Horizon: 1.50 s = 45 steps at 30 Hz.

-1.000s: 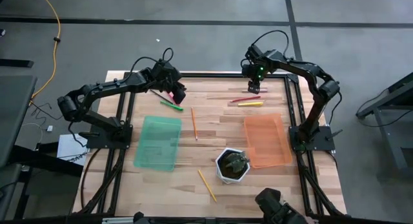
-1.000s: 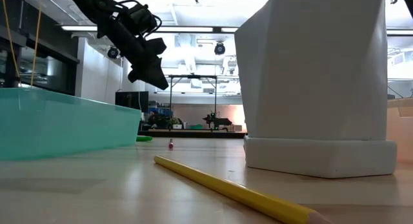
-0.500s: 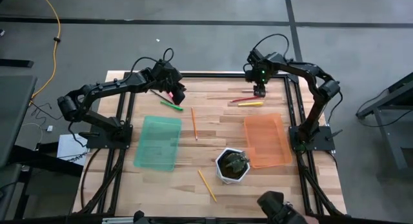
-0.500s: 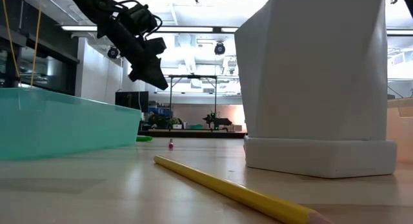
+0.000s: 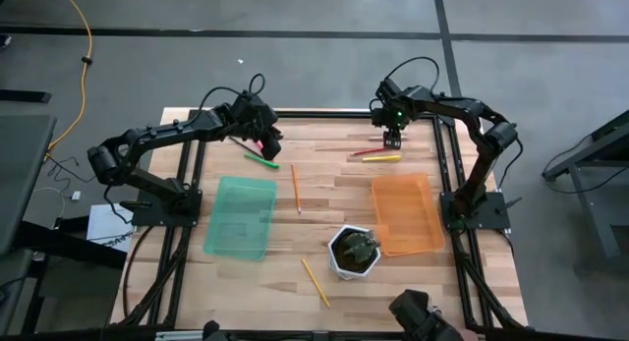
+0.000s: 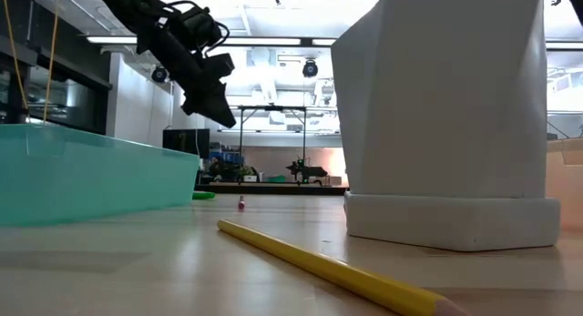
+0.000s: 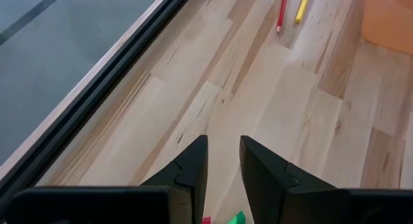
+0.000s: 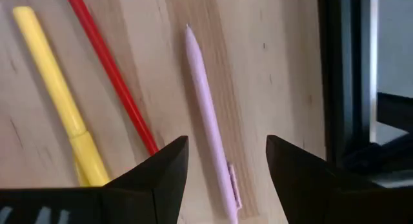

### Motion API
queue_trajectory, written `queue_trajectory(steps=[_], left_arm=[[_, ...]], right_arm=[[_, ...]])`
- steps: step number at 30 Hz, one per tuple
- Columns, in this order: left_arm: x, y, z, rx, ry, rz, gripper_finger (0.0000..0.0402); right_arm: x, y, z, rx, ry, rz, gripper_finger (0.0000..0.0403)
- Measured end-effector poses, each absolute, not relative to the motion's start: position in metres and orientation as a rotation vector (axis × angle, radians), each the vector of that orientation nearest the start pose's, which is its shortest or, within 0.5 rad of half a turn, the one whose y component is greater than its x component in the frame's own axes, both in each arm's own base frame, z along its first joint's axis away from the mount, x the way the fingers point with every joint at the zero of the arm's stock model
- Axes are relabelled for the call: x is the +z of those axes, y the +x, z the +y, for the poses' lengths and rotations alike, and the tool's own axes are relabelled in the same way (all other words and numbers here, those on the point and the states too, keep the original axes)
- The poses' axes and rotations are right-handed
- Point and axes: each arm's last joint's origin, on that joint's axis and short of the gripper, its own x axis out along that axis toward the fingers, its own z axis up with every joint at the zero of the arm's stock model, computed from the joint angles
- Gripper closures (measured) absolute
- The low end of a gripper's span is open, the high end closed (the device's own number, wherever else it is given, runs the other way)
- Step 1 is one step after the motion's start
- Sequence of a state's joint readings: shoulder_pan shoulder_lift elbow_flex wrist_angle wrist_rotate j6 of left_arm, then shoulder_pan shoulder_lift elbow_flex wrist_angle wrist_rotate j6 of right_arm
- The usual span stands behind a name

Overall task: Sort pens & pencils
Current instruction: Put the light pink pen into the green bin

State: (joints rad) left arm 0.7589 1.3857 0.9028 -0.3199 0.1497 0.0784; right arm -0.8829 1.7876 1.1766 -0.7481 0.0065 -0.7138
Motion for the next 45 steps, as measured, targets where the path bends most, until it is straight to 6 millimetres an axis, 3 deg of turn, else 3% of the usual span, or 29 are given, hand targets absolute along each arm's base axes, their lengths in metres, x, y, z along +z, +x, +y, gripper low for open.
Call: queue_trajectory(steps=[14,26,45], left_arm=[[0.231,0.207,0.190,0.541,-0.298,0.782,0.0323],[0.231,0.207,0.190,0.542,-0.300,0.781,0.0323],[0.231,0.207,0.190,0.543,-0.301,0.780,0.0323]], right_arm=[[0.147,0.220,-0.253,-0.154,0.038,1.493,0.0206],[0.147,0.221,-0.255,-0.183,0.038,1.479,0.0264],[0.147,0.221,-0.255,-0.185,0.052,1.470,0.0265]])
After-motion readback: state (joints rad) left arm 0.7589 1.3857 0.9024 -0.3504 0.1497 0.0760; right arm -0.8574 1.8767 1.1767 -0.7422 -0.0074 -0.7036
